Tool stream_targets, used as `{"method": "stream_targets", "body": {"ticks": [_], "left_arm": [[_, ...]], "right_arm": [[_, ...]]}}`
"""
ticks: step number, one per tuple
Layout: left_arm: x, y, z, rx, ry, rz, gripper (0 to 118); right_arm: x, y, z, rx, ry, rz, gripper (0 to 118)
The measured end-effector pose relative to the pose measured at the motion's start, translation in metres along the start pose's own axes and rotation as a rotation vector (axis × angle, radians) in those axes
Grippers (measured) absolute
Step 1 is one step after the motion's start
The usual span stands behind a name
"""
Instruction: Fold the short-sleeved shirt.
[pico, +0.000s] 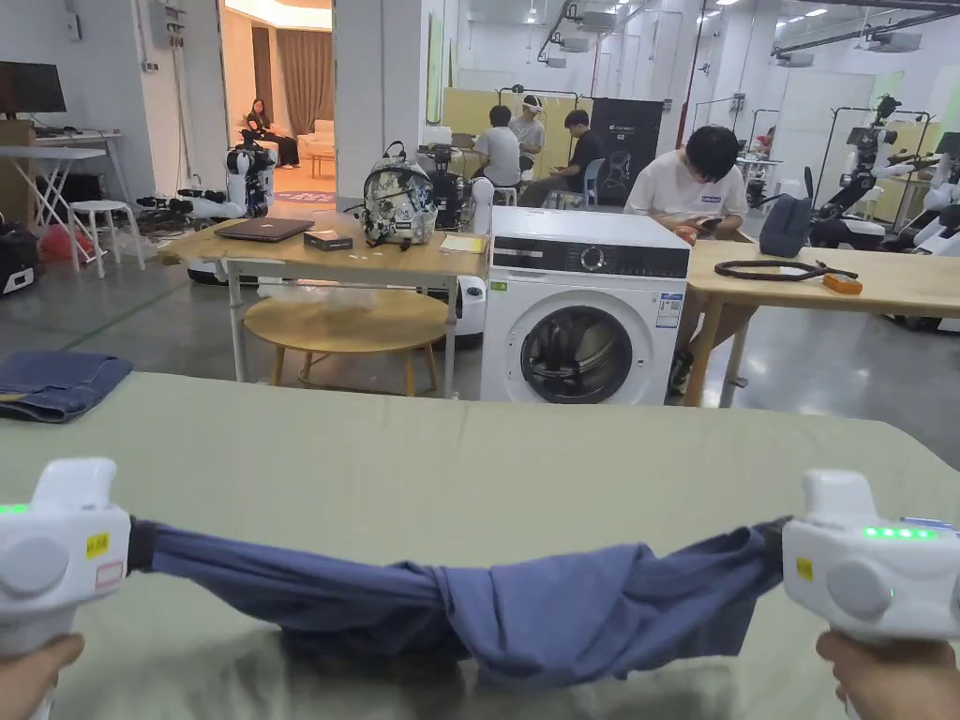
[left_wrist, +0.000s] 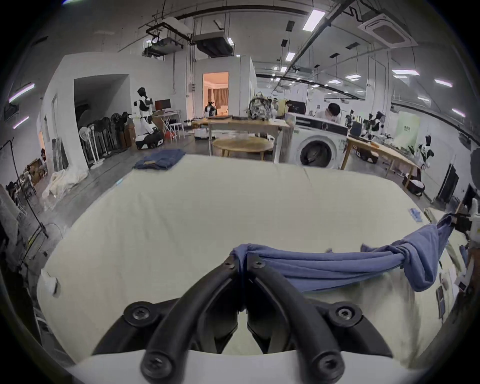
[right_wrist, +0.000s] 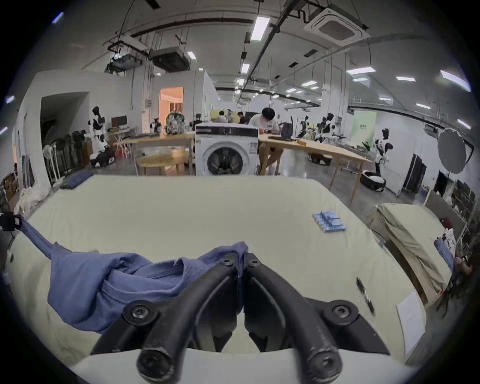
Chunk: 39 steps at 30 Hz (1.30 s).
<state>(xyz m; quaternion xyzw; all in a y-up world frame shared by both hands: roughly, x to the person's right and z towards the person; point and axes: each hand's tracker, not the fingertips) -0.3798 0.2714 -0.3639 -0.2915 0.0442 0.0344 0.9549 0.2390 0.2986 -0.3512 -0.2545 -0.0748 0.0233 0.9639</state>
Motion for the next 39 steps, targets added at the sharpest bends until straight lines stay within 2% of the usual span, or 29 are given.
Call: {"method": "stream_targets", "body": {"ticks": [5, 8, 12, 17, 19, 20, 21, 22, 24, 26, 31, 32, 33, 34, 35, 36, 39], "left_arm": [[0.008, -0.078, 0.045, -0.061, -0.010, 0.018, 0], [0.003, -0.125, 0.060, -0.096, -0.028, 0.037, 0], [0.000, -0.175, 0.064, -0.171, -0.022, -0.001, 0], [-0.002, -0.200, 0.056, -0.224, -0.038, 0.039, 0], [0.009, -0.197, 0.068, -0.187, -0.034, 0.042, 8], [0.011, -0.197, 0.073, -0.146, -0.030, 0.041, 19], [0.013, -0.196, 0.079, -0.112, -0.025, 0.045, 32], [0.014, -0.194, 0.087, -0.077, -0.029, 0.057, 35], [0.019, -0.190, 0.102, -0.016, -0.045, 0.103, 39], [0.017, -0.190, 0.102, 0.038, -0.057, 0.131, 39], [0.061, -0.164, 0.129, 0.160, -0.075, -0.006, 39], [0.070, -0.158, 0.130, 0.172, -0.065, -0.031, 39], [0.078, -0.154, 0.132, 0.192, -0.066, -0.051, 32], [0.084, -0.152, 0.130, 0.216, -0.064, -0.069, 21], [0.092, -0.148, 0.131, 0.240, -0.059, -0.080, 9], [0.101, -0.143, 0.133, 0.259, -0.053, -0.092, 2], [0.120, -0.133, 0.135, 0.285, -0.077, -0.101, 0]], "right_arm": [[-0.007, -0.067, 0.035, -0.032, -0.029, 0.076, 1], [-0.007, -0.097, 0.046, -0.068, -0.025, 0.074, 1], [-0.008, -0.126, 0.054, -0.118, -0.031, 0.088, 1], [-0.007, -0.146, 0.055, -0.145, -0.036, 0.052, 4], [-0.011, -0.149, 0.059, -0.136, -0.043, 0.055, 15], [-0.013, -0.150, 0.063, -0.115, -0.042, 0.058, 31], [-0.015, -0.149, 0.067, -0.095, -0.044, 0.060, 60], [-0.018, -0.148, 0.072, -0.076, -0.045, 0.055, 70], [-0.026, -0.145, 0.087, 0.009, -0.050, 0.030, 71], [-0.038, -0.133, 0.108, 0.048, -0.014, 0.013, 71], [-0.056, -0.124, 0.108, 0.155, 0.051, -0.045, 66], [-0.063, -0.121, 0.113, 0.176, 0.040, -0.044, 59], [-0.073, -0.124, 0.117, 0.193, 0.041, -0.041, 36], [-0.079, -0.122, 0.120, 0.205, 0.042, -0.037, 19], [-0.083, -0.120, 0.123, 0.225, 0.057, -0.051, 9], [-0.088, -0.118, 0.126, 0.241, 0.085, -0.058, 3], [-0.104, -0.112, 0.132, 0.260, 0.080, -0.040, 0]]}}
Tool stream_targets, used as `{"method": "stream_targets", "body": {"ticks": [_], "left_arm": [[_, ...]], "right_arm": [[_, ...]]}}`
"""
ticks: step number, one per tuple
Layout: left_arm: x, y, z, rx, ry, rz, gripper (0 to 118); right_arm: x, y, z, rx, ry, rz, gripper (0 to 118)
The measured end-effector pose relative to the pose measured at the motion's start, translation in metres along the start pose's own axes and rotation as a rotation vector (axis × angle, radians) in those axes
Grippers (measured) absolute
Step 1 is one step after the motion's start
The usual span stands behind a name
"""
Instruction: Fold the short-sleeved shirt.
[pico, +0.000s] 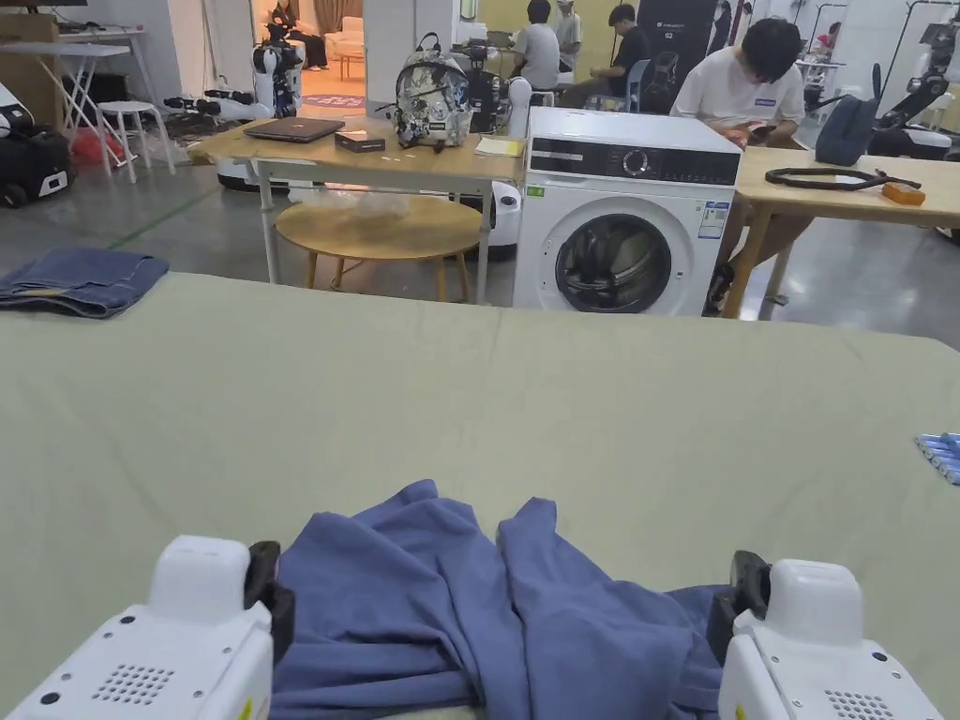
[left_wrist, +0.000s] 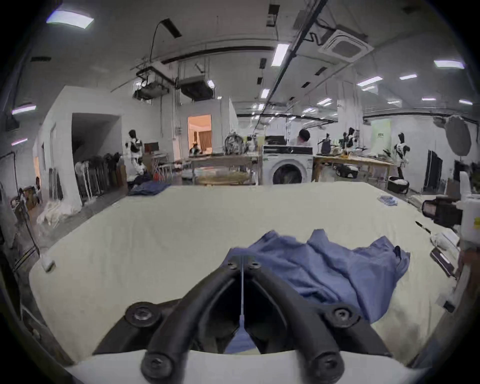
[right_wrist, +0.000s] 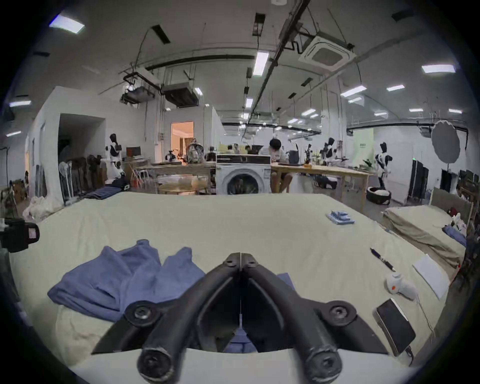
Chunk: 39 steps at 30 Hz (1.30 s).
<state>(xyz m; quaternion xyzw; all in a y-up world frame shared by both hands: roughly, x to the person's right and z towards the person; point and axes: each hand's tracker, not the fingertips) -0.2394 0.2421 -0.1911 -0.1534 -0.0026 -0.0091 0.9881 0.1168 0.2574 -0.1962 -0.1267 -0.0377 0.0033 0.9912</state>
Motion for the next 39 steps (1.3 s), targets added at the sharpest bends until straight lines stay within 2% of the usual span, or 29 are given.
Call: {"method": "stream_targets", "body": {"ticks": [4, 6, 8, 10, 11, 16, 17, 18, 19, 23, 25, 26, 29, 32, 33, 34, 35, 36, 39], "left_arm": [[0.009, 0.013, -0.023, -0.019, -0.029, 0.035, 0], [0.007, 0.018, -0.050, -0.131, -0.079, 0.056, 0], [-0.004, 0.020, -0.089, -0.198, -0.100, 0.078, 0], [-0.011, 0.026, -0.126, -0.340, -0.144, 0.076, 0], [-0.016, 0.031, -0.151, -0.331, -0.156, 0.068, 0], [-0.019, 0.050, -0.248, -0.533, -0.253, 0.060, 2], [-0.019, 0.052, -0.265, -0.554, -0.272, 0.063, 14], [-0.017, 0.053, -0.280, -0.565, -0.283, 0.051, 34], [-0.014, 0.052, -0.290, -0.590, -0.296, 0.039, 39], [0.001, 0.040, -0.339, -0.696, -0.327, 0.001, 45], [0.010, 0.027, -0.360, -0.773, -0.368, 0.022, 58], [0.015, 0.021, -0.370, -0.804, -0.341, 0.039, 63], [0.033, 0.005, -0.384, -0.810, -0.275, 0.015, 63], [0.047, 0.000, -0.381, -0.774, -0.223, -0.099, 63], [0.052, 0.001, -0.379, -0.752, -0.210, -0.143, 59], [0.056, 0.001, -0.377, -0.745, -0.211, -0.166, 49], [0.061, -0.001, -0.376, -0.747, -0.262, -0.148, 30], [0.065, -0.001, -0.374, -0.743, -0.309, -0.126, 1], [0.071, -0.001, -0.359, -0.740, -0.259, -0.145, 1]], "right_arm": [[-0.009, 0.000, -0.007, 0.000, 0.031, -0.002, 0], [-0.011, -0.003, -0.013, -0.022, 0.045, -0.004, 0], [-0.010, -0.005, -0.018, -0.046, 0.052, -0.007, 0], [-0.009, -0.008, -0.021, -0.066, 0.050, -0.003, 0], [-0.006, -0.010, -0.024, -0.079, 0.049, 0.003, 0], [0.010, -0.024, -0.036, -0.132, 0.021, 0.002, 0], [0.013, -0.030, -0.039, -0.147, 0.006, 0.008, 0], [0.017, -0.037, -0.042, -0.162, -0.006, 0.013, 0], [0.021, -0.041, -0.044, -0.176, -0.011, 0.012, 0], [0.036, -0.050, -0.045, -0.225, -0.046, 0.003, 0], [0.042, -0.054, -0.047, -0.247, -0.061, 0.011, 0], [0.045, -0.058, -0.047, -0.259, -0.066, 0.018, 0], [0.055, -0.062, -0.045, -0.275, -0.083, 0.026, 0], [0.064, -0.065, -0.040, -0.292, -0.106, 0.024, 0], [0.066, -0.066, -0.040, -0.299, -0.112, 0.022, 0], [0.067, -0.067, -0.040, -0.306, -0.115, 0.021, 0], [0.068, -0.069, -0.041, -0.315, -0.117, 0.017, 0], [0.069, -0.070, -0.042, -0.321, -0.118, 0.012, 0], [0.070, -0.066, -0.043, -0.336, -0.111, -0.003, 0]]}}
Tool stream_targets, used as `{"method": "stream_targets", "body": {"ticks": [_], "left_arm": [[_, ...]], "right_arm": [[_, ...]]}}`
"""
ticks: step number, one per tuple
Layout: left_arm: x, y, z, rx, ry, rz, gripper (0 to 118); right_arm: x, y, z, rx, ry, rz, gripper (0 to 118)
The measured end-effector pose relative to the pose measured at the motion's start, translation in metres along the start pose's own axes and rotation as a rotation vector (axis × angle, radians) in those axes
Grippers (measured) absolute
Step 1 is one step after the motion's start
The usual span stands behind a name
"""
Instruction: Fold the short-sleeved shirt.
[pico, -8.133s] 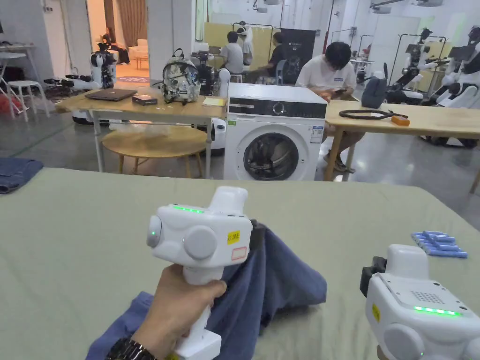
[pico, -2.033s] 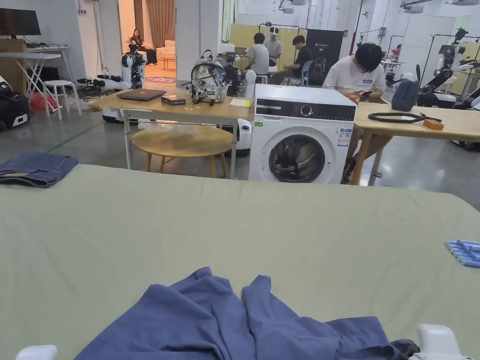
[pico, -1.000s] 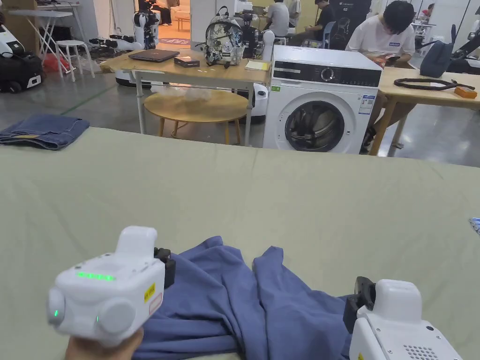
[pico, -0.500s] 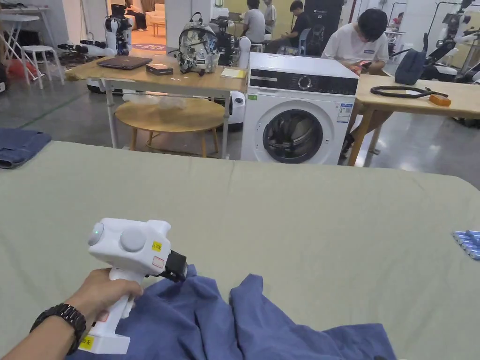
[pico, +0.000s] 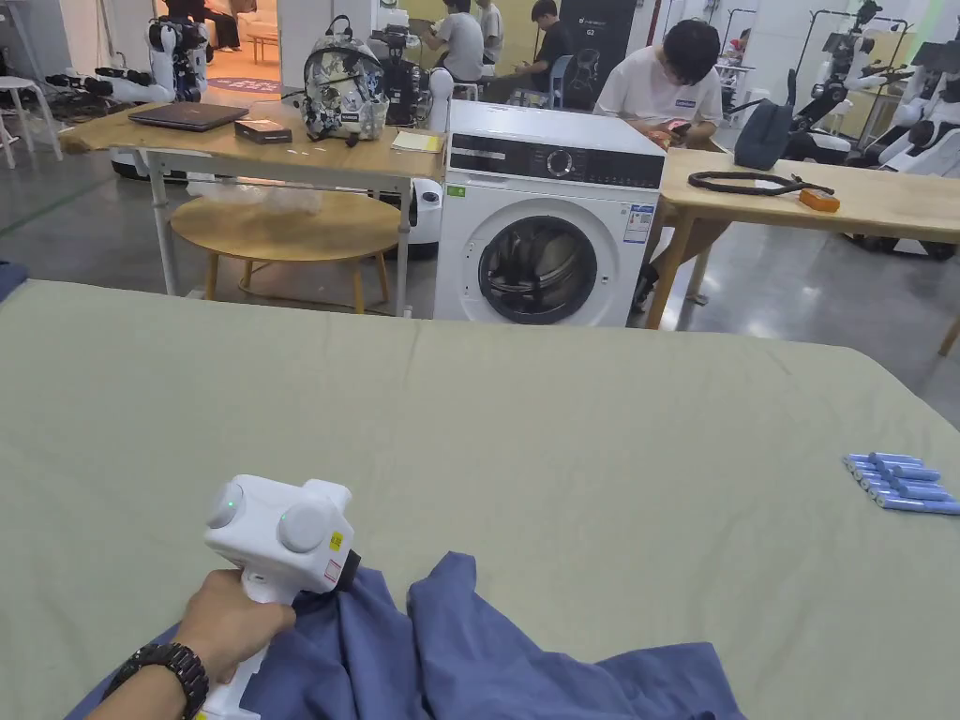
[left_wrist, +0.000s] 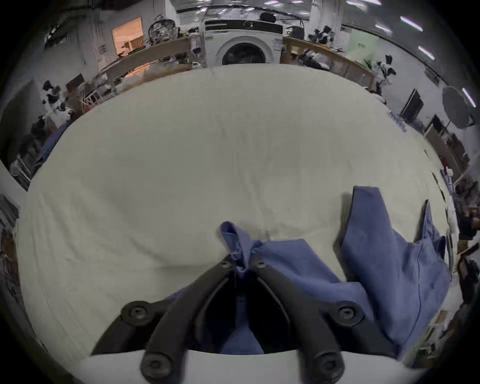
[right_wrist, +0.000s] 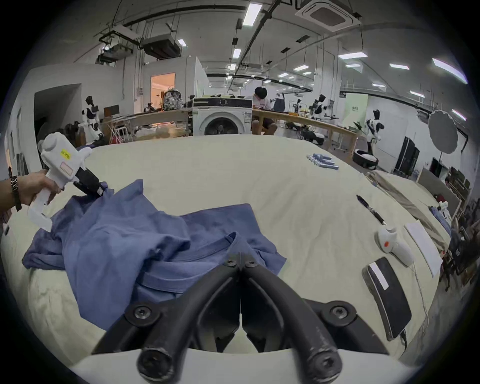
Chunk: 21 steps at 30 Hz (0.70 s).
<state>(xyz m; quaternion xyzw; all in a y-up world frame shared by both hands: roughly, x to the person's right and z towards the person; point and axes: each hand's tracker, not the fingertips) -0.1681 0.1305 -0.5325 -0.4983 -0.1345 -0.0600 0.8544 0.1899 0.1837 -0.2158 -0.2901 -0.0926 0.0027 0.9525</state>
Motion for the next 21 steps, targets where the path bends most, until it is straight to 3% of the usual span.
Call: {"method": "stream_targets", "body": {"ticks": [7, 8, 11, 15, 21], "left_arm": [[-0.008, -0.022, 0.078, 0.193, -0.041, 0.041, 1], [-0.015, -0.026, 0.091, 0.231, -0.045, 0.062, 1], [-0.020, -0.047, 0.132, 0.320, -0.051, 0.086, 1], [-0.023, -0.083, 0.184, 0.397, -0.013, 0.117, 1], [-0.034, -0.129, 0.223, 0.431, 0.025, 0.154, 1]], "right_arm": [[0.030, 0.014, -0.017, -0.058, 0.005, -0.027, 0], [0.034, 0.018, -0.023, -0.088, 0.007, -0.022, 5], [0.033, 0.031, -0.024, -0.159, 0.050, -0.021, 56], [0.049, 0.038, -0.066, -0.274, 0.093, 0.016, 75], [0.053, 0.023, -0.111, -0.438, 0.159, 0.000, 71]]}}
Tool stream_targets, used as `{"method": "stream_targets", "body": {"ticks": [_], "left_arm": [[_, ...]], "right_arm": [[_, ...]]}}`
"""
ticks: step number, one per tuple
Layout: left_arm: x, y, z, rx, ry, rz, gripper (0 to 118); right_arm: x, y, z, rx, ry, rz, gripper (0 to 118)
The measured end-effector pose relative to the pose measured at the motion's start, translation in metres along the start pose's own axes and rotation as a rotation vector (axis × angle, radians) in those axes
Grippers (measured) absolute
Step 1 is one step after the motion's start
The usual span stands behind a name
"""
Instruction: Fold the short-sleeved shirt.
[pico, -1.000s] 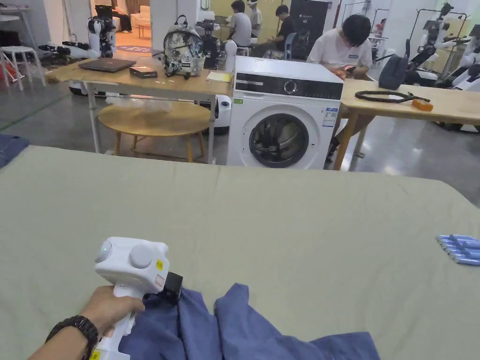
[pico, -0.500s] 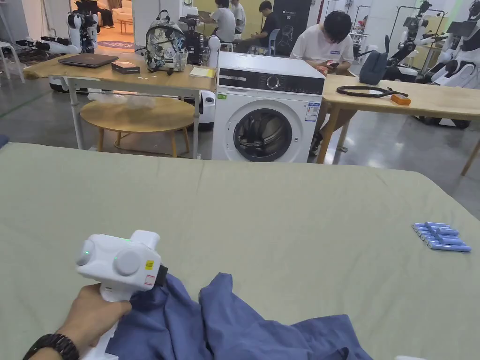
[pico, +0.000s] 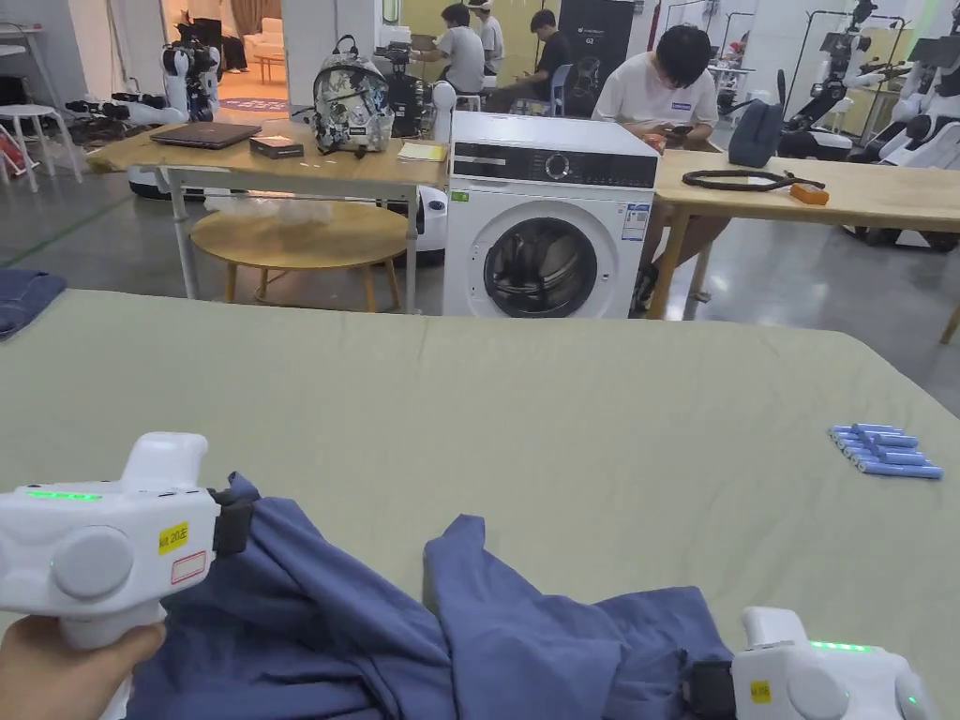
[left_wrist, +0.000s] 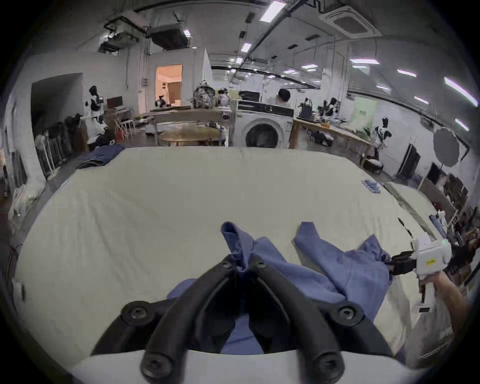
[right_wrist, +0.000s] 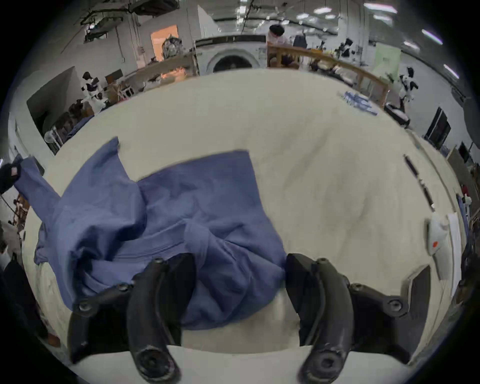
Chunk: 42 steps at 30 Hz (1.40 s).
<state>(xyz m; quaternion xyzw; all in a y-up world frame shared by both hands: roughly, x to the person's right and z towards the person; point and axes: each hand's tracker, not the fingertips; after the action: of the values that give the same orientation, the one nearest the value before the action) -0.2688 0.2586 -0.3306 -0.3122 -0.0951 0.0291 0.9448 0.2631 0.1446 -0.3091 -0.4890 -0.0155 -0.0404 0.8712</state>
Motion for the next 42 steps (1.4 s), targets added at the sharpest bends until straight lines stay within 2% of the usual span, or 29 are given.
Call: {"method": "stream_targets", "body": {"ticks": [2, 3, 4, 5, 6, 9, 13, 18, 25, 28, 31, 42], "left_arm": [[-0.008, -0.009, 0.012, -0.001, 0.018, 0.017, 1], [-0.010, -0.016, 0.016, 0.003, 0.022, 0.032, 1], [-0.013, -0.019, 0.021, 0.004, 0.024, 0.041, 1], [-0.017, -0.023, 0.026, 0.008, 0.036, 0.051, 1], [-0.020, -0.025, 0.031, 0.013, 0.047, 0.055, 1], [-0.038, -0.023, 0.047, 0.039, 0.070, 0.081, 1], [-0.053, -0.007, 0.077, 0.086, 0.104, 0.093, 1], [-0.098, 0.020, 0.107, 0.151, 0.151, 0.118, 1], [-0.139, 0.074, 0.145, 0.245, 0.198, 0.180, 1], [-0.141, 0.101, 0.154, 0.260, 0.201, 0.185, 1], [-0.144, 0.130, 0.153, 0.283, 0.232, 0.164, 1], [-0.135, 0.233, 0.149, 0.366, 0.256, 0.169, 1]], "right_arm": [[-0.002, -0.003, -0.004, 0.040, -0.006, 0.032, 58], [-0.003, -0.002, -0.001, 0.041, -0.002, 0.034, 42], [-0.003, -0.001, 0.001, 0.054, 0.030, 0.032, 14], [-0.004, -0.001, 0.004, 0.070, 0.075, 0.021, 6], [-0.007, -0.005, 0.010, 0.068, 0.004, 0.030, 6], [-0.010, -0.003, 0.026, 0.154, -0.027, 0.064, 6], [-0.012, 0.013, 0.059, 0.235, -0.004, 0.047, 6], [-0.020, 0.049, 0.108, 0.352, -0.046, 0.070, 6], [-0.019, 0.105, 0.177, 0.515, -0.025, 0.045, 6], [-0.032, 0.131, 0.208, 0.572, -0.002, 0.053, 6], [-0.044, 0.161, 0.230, 0.650, -0.023, 0.067, 6], [-0.059, 0.265, 0.284, 0.780, -0.047, 0.036, 6]]}}
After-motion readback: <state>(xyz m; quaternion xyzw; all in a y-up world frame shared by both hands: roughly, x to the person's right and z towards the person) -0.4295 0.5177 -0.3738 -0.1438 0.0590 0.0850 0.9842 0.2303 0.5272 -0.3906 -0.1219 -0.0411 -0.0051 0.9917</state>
